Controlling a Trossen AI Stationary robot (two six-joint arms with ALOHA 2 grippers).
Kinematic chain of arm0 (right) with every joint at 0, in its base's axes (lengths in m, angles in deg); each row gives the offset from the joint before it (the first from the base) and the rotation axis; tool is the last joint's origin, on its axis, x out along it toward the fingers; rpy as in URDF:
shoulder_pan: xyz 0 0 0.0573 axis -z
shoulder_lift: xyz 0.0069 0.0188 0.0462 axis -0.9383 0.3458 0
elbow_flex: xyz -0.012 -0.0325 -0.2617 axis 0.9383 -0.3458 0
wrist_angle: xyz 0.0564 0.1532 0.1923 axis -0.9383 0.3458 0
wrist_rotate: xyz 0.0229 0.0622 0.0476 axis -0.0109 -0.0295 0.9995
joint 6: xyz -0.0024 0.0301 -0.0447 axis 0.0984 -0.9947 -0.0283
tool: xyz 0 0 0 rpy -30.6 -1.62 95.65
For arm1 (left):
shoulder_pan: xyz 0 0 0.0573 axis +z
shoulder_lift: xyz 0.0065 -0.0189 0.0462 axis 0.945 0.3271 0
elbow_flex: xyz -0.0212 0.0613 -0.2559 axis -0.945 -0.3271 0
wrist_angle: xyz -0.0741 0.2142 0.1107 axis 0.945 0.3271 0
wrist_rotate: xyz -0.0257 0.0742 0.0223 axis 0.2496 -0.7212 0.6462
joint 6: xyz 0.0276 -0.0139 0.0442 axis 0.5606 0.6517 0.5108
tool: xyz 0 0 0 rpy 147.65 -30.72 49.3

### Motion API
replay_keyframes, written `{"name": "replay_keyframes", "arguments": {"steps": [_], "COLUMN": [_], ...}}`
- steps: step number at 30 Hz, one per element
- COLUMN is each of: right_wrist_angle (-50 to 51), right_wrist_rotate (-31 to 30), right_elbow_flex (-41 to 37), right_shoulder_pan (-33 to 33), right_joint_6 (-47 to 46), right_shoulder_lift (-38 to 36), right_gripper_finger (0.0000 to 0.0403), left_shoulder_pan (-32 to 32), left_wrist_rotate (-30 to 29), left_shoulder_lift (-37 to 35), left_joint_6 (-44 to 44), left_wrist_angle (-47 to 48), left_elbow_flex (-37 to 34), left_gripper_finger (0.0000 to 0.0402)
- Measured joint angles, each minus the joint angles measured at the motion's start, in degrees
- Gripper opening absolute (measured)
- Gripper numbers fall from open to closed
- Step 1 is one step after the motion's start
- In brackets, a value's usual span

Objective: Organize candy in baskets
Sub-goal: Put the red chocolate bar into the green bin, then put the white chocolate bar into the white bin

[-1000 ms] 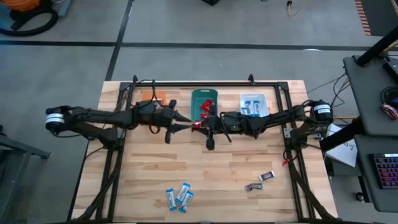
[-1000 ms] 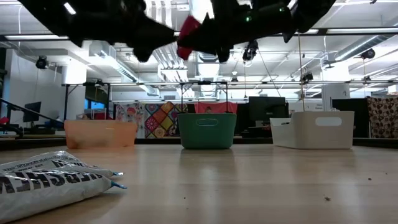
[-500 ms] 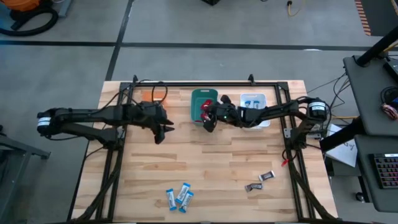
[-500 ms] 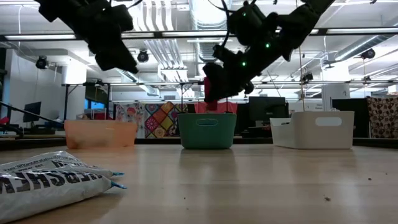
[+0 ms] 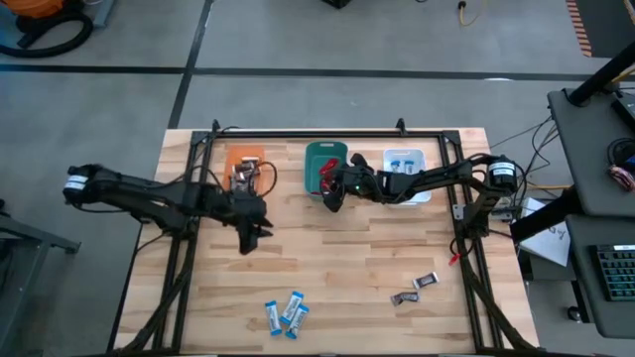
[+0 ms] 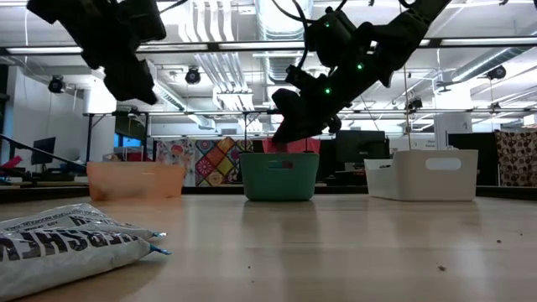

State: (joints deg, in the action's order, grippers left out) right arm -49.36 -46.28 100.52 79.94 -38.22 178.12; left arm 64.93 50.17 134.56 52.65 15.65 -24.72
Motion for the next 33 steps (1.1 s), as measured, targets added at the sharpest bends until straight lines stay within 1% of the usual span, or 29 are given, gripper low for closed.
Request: {"name": "replay_keyframes", "arguments": {"steps": [4,7,9,12,17,20,23,28,33], "right_wrist_angle": [0.18,0.50,0.50,0.65,0.91,1.05,1.07,1.37,1.55], "right_wrist_rotate": [-0.08,0.80,2.37,4.58,6.98,7.16,7.23,7.83,11.88], "right_elbow_flex": [0.00,0.00,0.00,0.00,0.00,0.00,0.00,0.00,0.00], "right_shoulder_pan": [0.00,0.00,0.00,-0.16,-0.81,-1.24,-1.44,-1.68,-2.07], "right_joint_6": [-0.03,-0.18,-0.46,-0.70,-0.58,0.47,1.51,1.57,1.48], "right_shoulder_lift": [-0.20,-1.09,-1.81,-2.64,-3.92,-4.14,-4.15,-4.15,-4.15], "right_gripper_finger": [0.0163,0.0189,0.0199,0.0206,0.0208,0.0208,0.0208,0.0208,0.0208], "left_shoulder_pan": [-5.29,-9.59,-13.36,-19.63,-29.12,-33.37,-35.10,-35.28,-35.66], "left_wrist_rotate": [0.01,-0.46,-2.75,-6.56,-7.42,-8.89,-9.46,-12.32,-12.25], "left_shoulder_lift": [0.63,1.52,2.73,6.06,13.06,18.30,24.14,34.53,43.51], "left_joint_6": [-7.14,-17.01,-24.22,-35.93,-59.40,-69.72,-73.92,-74.07,-74.74], "left_wrist_angle": [0.04,0.00,-0.10,-0.53,-2.83,-2.64,-0.23,9.96,21.63], "left_elbow_flex": [0.00,0.00,0.00,0.00,1.04,4.20,9.65,22.30,33.68], "left_gripper_finger": [0.0113,0.0113,0.0113,0.0113,0.0113,0.0111,0.0104,0.0084,0.0079]}}
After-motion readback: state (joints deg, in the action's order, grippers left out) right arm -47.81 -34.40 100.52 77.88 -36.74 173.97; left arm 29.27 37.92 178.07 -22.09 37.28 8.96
